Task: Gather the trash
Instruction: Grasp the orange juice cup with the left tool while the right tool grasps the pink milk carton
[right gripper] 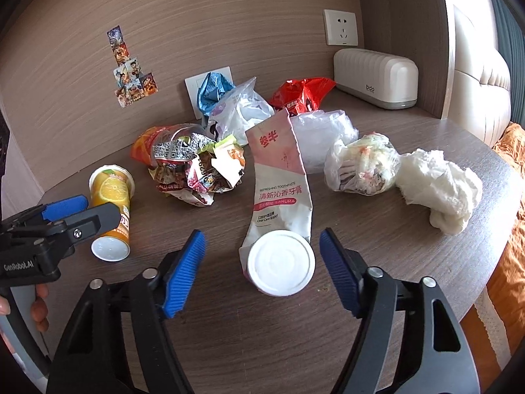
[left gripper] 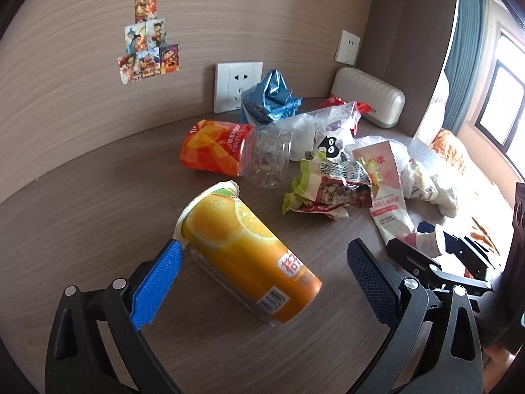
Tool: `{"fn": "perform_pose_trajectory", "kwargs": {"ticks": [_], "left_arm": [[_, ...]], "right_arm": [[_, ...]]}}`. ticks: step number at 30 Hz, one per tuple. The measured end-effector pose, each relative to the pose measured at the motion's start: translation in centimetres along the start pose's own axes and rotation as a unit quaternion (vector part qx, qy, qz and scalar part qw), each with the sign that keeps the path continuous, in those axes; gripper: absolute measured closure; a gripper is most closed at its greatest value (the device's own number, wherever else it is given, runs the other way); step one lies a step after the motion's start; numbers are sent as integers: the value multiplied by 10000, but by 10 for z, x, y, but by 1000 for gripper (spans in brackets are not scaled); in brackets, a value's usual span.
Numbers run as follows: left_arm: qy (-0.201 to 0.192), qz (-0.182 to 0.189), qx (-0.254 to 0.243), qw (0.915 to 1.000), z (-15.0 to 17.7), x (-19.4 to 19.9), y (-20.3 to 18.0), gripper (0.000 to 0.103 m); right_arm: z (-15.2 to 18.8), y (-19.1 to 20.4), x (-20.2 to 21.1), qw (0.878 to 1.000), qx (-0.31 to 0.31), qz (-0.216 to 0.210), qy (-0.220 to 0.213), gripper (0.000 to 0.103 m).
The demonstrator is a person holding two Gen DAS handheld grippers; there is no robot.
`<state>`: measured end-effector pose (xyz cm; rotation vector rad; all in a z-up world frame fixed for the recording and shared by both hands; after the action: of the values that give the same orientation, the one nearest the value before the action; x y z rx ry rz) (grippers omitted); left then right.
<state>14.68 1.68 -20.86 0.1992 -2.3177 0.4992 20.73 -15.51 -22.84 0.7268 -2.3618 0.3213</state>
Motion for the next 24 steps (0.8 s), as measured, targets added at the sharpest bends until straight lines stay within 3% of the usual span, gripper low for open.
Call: {"fn": "perform_pose_trajectory", "kwargs": {"ticks": [3,5,6,7,9,10,11,15,24], "left_arm": [[173,32,56,9998,-3,-11,0,5],[282,16,75,9996,-3,-18,1,6],[379,12,108,9992,-3,-22,2,8],[466,62,163,9988,-3,-25,3,15],[486,48,184,9986,-5,-28,5,39],[500,96,145,9986,-6,-29,5,42],[507,103,133,9986,-6,-29,5,44],[449,125,67,9989,-4,-26,6,53],[197,57,-110,9997,-4,5,7,54]], "right_arm": [[1,1,-7,10000,69,42,17,40],[0,2,-9,9999,112,49,-16,56],[0,2,-10,9999,88,52,-39,56],[-1,1,-10,10000,67,25,-51,56],[-1,0,-9,10000,36,-1,-92,58],[-1,0,-8,9999,32,43,-131,68],[-2,-1,-6,9998,27,73,-155,70],[-6,-2,-2,9999,25,51,-137,70],[-19,-6,21,9995,142,125,-251,71]]}}
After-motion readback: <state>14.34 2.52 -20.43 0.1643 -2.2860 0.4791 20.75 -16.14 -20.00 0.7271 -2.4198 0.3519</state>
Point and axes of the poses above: each gripper's, at about its wrist camera, not at the fingertips, and x roughly against the way its jaws point, y to its left, z to its underside, the point moved 2 cm from there along -x, roughly the way its jaws point, and after that the axes turned 14 degrees about x, right-handed, at the moved point
